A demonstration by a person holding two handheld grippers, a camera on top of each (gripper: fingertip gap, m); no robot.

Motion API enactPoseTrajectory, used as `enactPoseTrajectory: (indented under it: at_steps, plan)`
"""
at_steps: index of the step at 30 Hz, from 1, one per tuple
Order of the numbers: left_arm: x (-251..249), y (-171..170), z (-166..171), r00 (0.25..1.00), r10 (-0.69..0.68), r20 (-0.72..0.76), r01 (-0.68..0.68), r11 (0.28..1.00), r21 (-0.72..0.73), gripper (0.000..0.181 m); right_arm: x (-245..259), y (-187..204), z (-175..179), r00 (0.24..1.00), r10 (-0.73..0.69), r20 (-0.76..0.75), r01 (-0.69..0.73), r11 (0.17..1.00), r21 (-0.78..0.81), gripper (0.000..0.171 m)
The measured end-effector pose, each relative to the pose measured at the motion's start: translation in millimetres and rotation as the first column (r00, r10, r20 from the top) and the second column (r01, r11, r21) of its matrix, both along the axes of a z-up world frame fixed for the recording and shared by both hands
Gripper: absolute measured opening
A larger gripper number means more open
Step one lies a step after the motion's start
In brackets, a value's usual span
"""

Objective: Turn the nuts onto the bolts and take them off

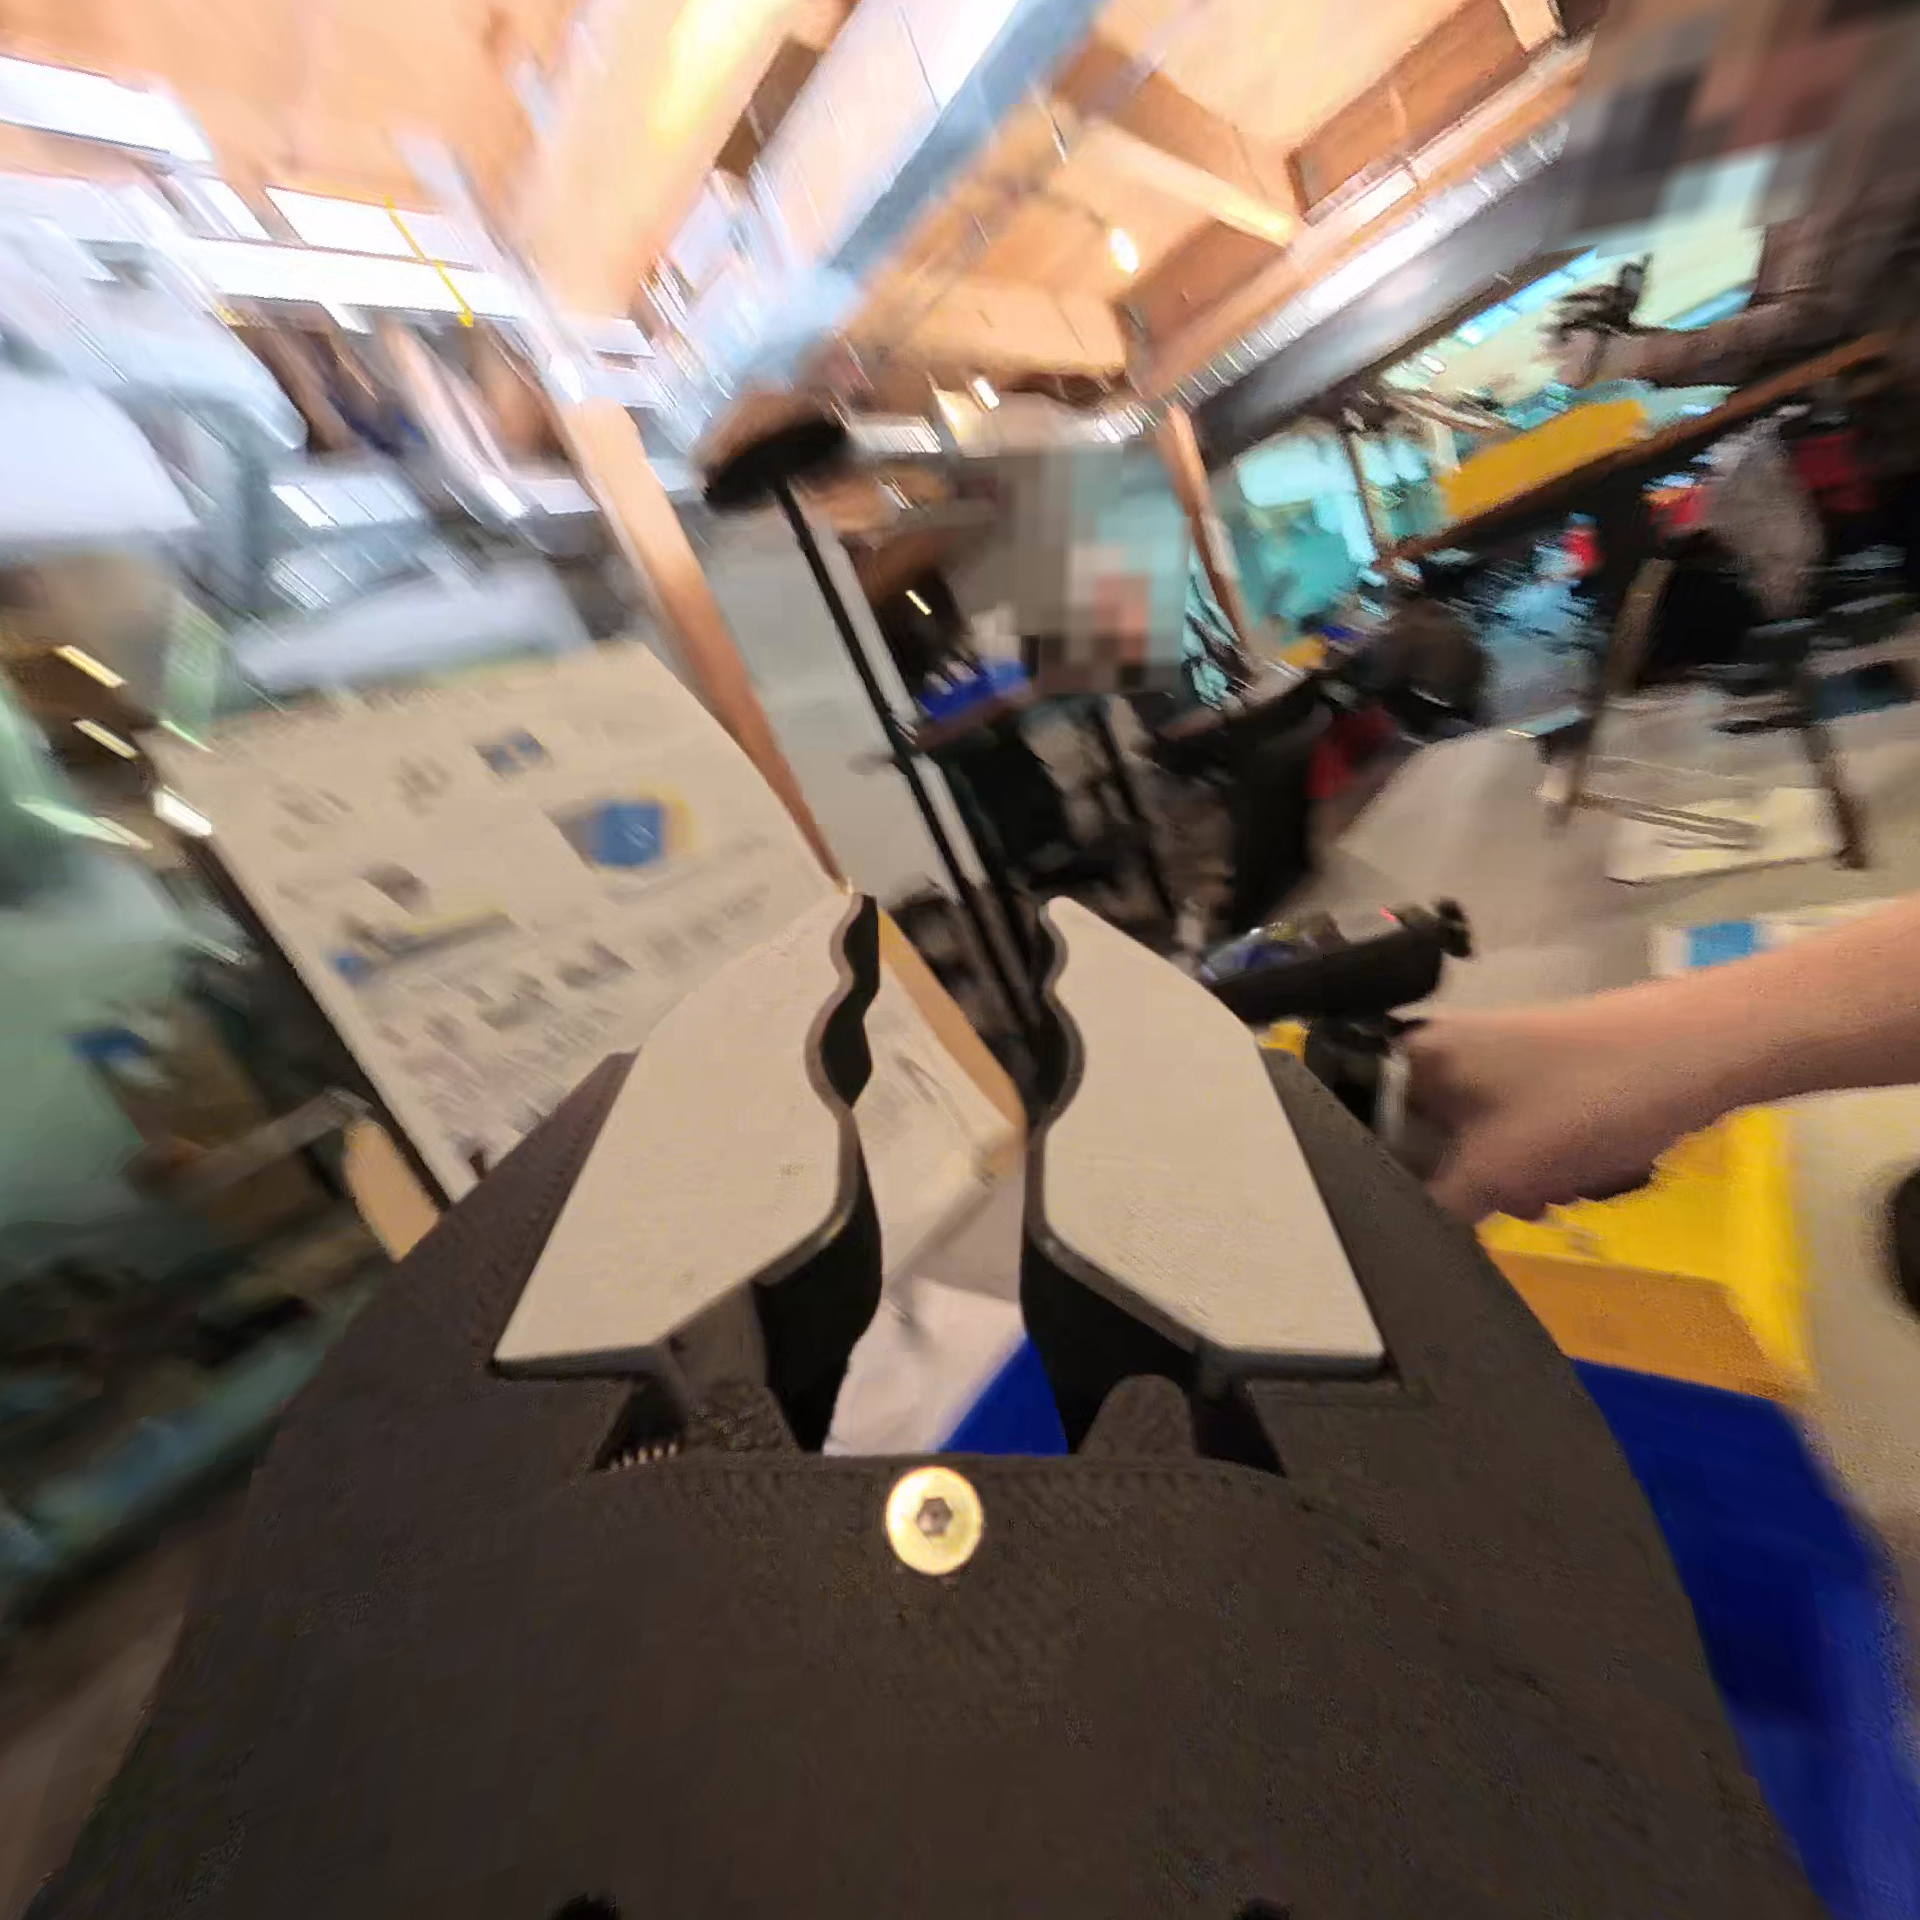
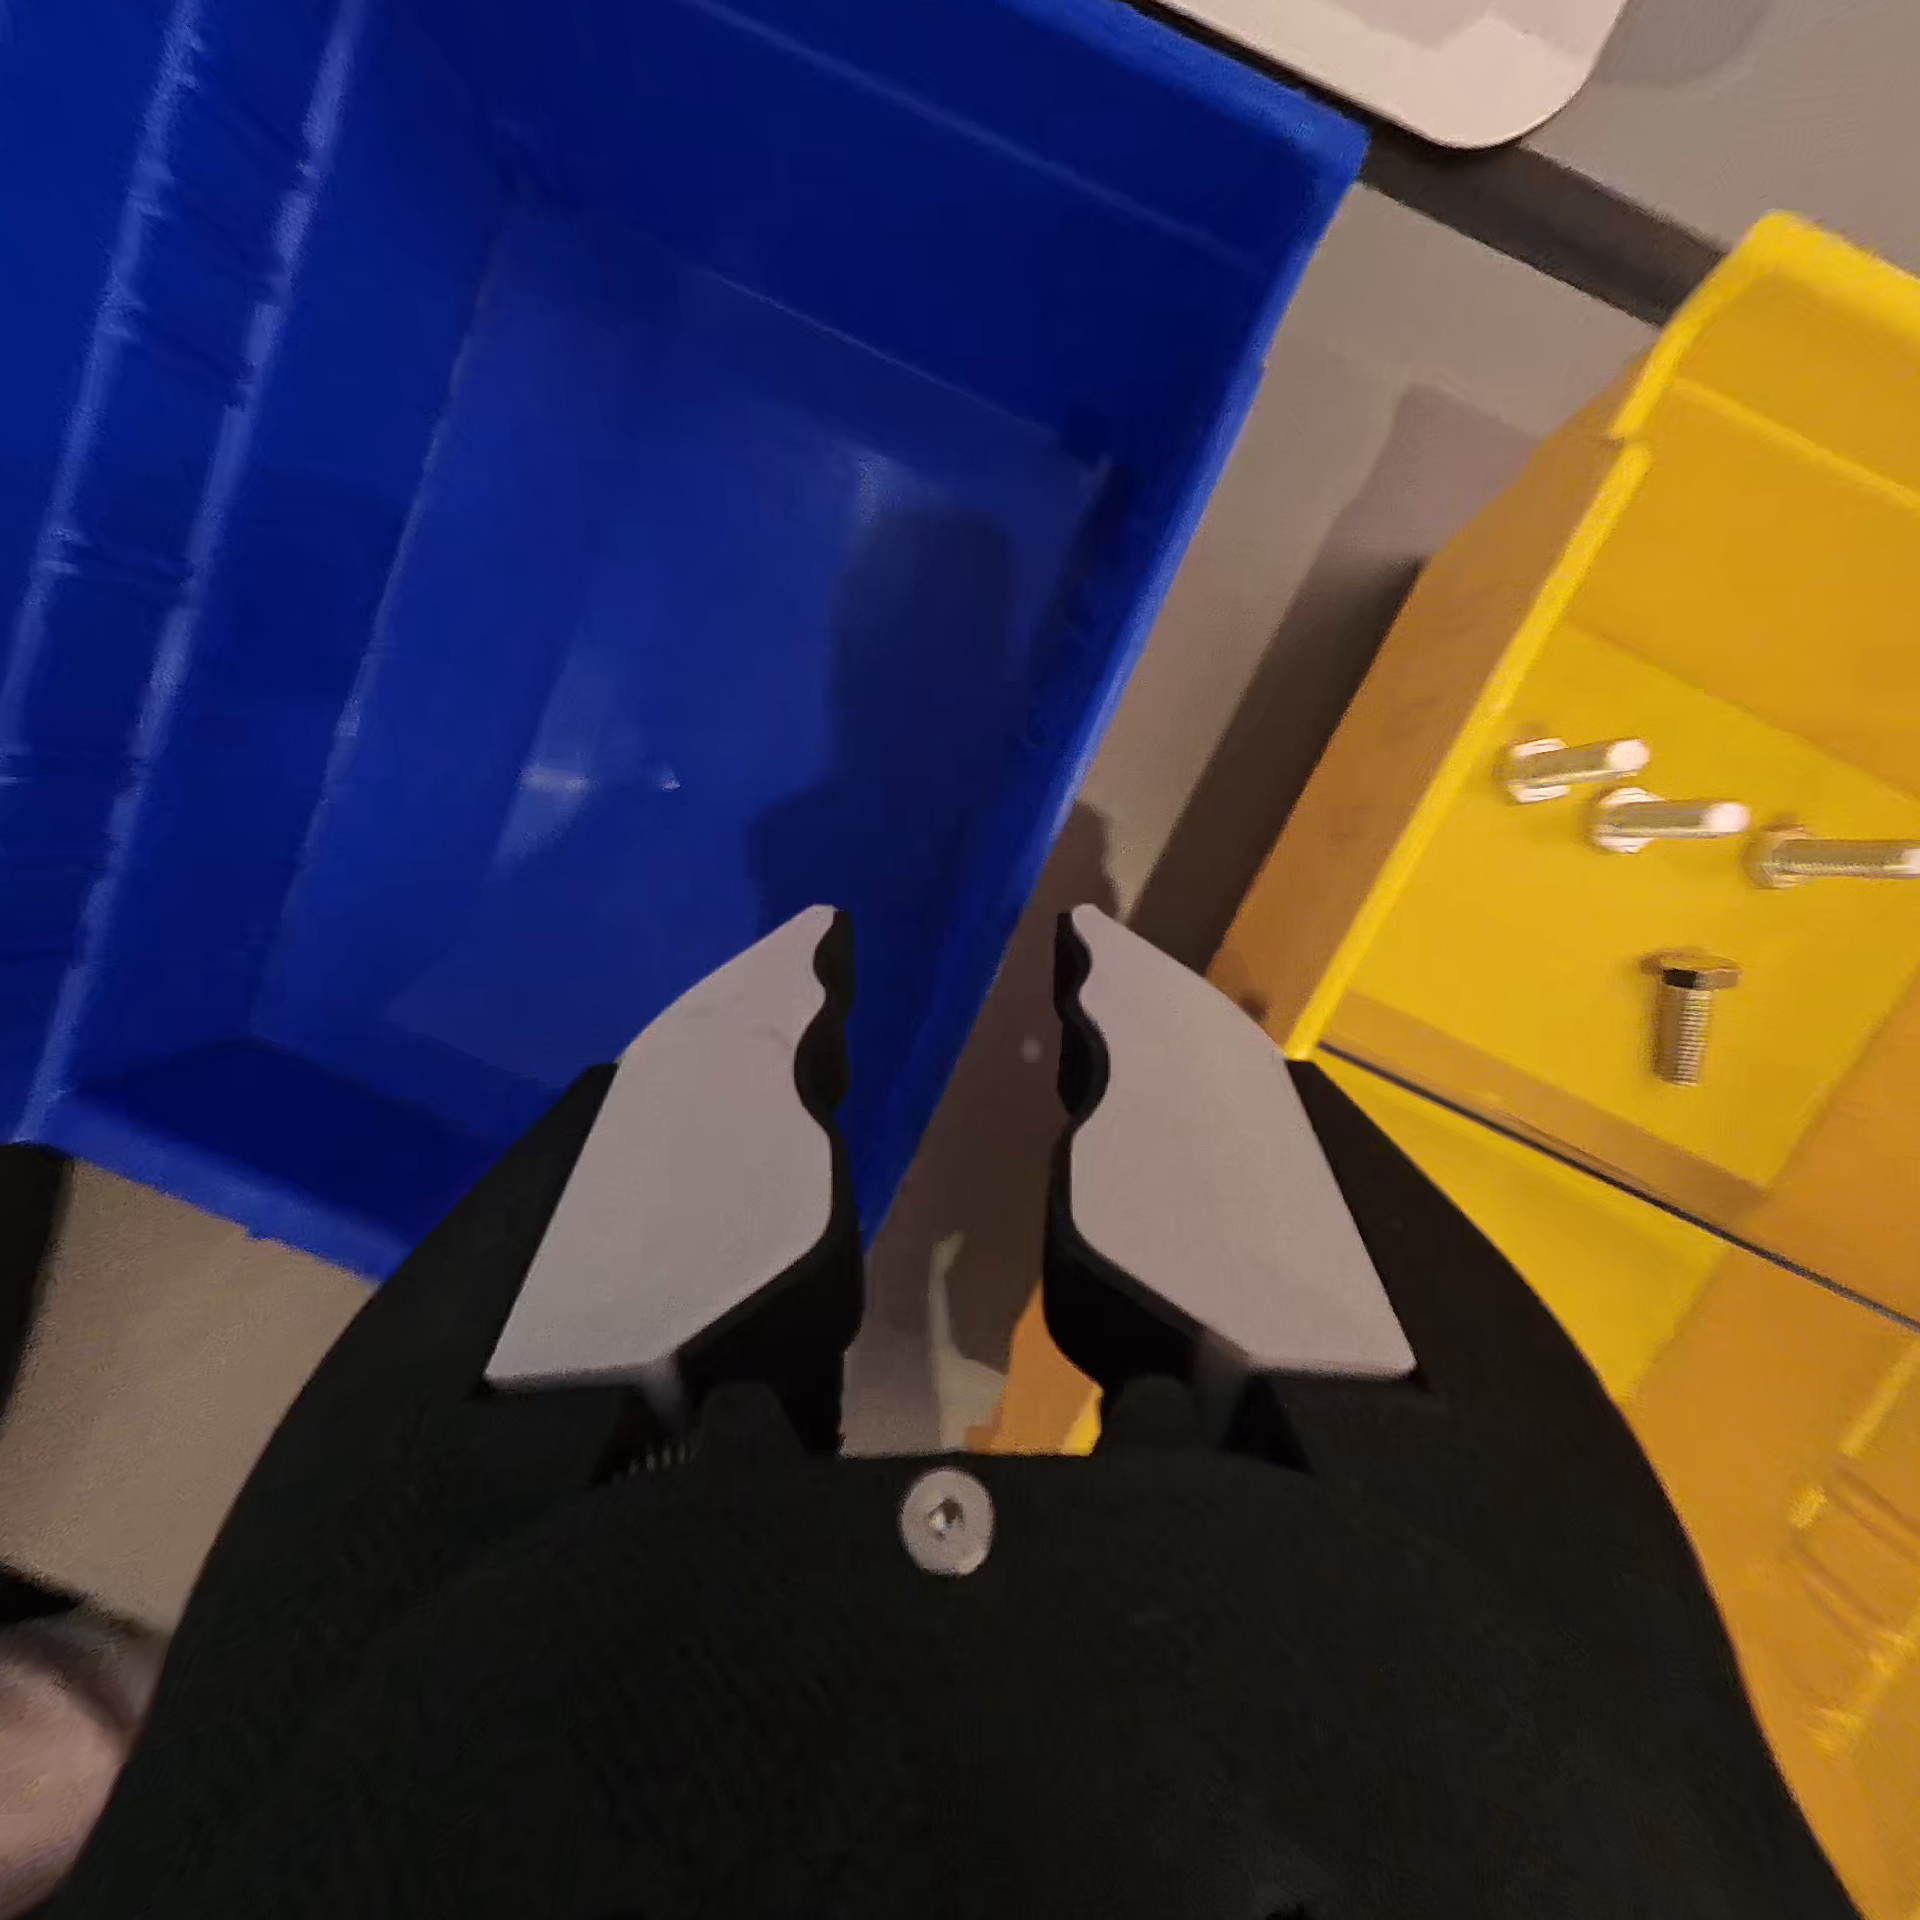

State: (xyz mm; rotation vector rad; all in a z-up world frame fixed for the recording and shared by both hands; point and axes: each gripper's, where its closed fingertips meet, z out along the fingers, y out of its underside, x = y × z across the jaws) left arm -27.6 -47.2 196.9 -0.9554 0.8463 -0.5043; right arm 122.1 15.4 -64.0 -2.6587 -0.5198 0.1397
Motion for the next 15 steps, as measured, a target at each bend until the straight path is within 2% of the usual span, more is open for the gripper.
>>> enactPoseTrajectory:
  at_steps: [2,6,8,10,15]
  plan:
    - [-2.1,-5.2,5.1,0.998,0.069,0.012,-0.070,0.987,0.142,0.023,8.3,3.3,-5.7,0.996,0.004,0.091,-0.004,1.000,0.007,0.039]
    - [0.8,-10.9,7.0,0.998,0.059,0.012,-0.060,0.983,0.175,0.035,-2.7,-5.3,-26.1,1.000,-0.030,0.001,0.030,0.992,-0.120,0.039]
    - [-1.9,-20.8,13.4,0.998,0.038,0.049,-0.049,0.968,0.245,0.038,-10.5,-6.5,-34.8,0.998,-0.039,-0.039,0.032,0.986,-0.164,0.036]
    - [-6.6,-27.2,17.5,0.996,0.043,0.073,-0.063,0.953,0.296,0.037,-10.6,-1.1,-37.7,0.999,-0.036,-0.024,0.031,0.986,-0.166,0.028]
    - [-10.7,-39.1,19.6,0.996,0.007,0.087,-0.039,0.929,0.367,0.033,-13.4,-7.3,-65.7,0.998,-0.058,-0.020,0.049,0.946,-0.320,0.019]
